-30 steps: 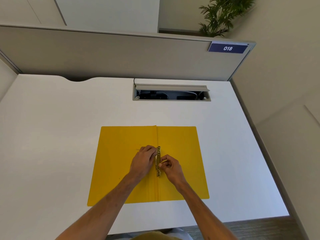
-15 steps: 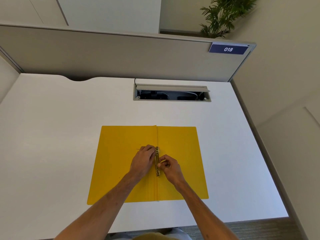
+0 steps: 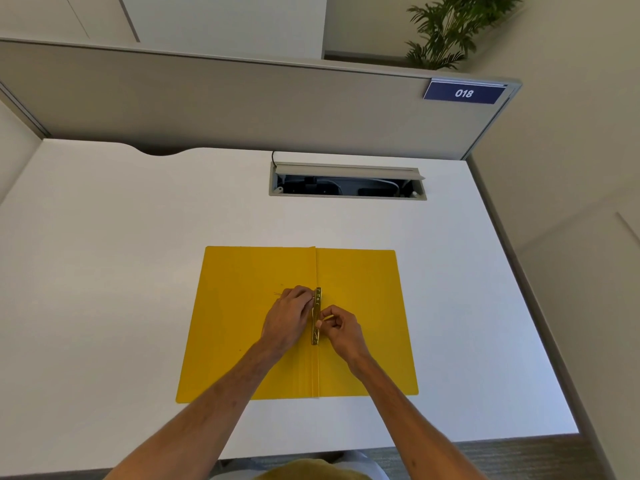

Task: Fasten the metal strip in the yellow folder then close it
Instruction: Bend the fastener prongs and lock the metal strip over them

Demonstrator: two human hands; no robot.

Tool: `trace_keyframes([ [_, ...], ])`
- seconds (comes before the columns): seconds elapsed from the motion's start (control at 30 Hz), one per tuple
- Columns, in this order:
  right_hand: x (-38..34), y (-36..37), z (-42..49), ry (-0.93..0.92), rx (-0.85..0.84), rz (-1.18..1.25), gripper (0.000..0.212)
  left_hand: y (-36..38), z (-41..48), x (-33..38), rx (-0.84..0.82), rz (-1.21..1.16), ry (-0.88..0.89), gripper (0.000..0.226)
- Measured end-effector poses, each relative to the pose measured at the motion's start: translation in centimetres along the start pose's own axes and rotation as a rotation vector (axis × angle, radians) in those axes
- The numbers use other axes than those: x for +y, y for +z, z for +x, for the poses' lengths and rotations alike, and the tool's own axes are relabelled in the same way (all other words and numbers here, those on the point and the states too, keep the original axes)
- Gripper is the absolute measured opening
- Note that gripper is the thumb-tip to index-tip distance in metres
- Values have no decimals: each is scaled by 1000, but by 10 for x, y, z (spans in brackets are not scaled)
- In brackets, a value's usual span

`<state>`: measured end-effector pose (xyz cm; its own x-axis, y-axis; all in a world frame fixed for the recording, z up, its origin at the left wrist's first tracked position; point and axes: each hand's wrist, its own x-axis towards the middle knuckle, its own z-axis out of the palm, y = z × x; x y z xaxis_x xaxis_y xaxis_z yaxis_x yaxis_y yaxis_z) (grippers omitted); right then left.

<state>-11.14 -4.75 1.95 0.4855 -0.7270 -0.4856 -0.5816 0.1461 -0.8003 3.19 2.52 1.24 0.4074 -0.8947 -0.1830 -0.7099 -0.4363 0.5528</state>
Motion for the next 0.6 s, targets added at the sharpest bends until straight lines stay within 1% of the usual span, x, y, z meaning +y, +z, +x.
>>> trace_keyframes([
  [0.47, 1, -9, -2, 15, -22, 96, 8, -2, 8, 4, 21, 28, 21, 39],
  [0.6, 2, -12, -1, 32, -41, 131, 10, -5, 12, 8, 8, 89, 18, 42],
])
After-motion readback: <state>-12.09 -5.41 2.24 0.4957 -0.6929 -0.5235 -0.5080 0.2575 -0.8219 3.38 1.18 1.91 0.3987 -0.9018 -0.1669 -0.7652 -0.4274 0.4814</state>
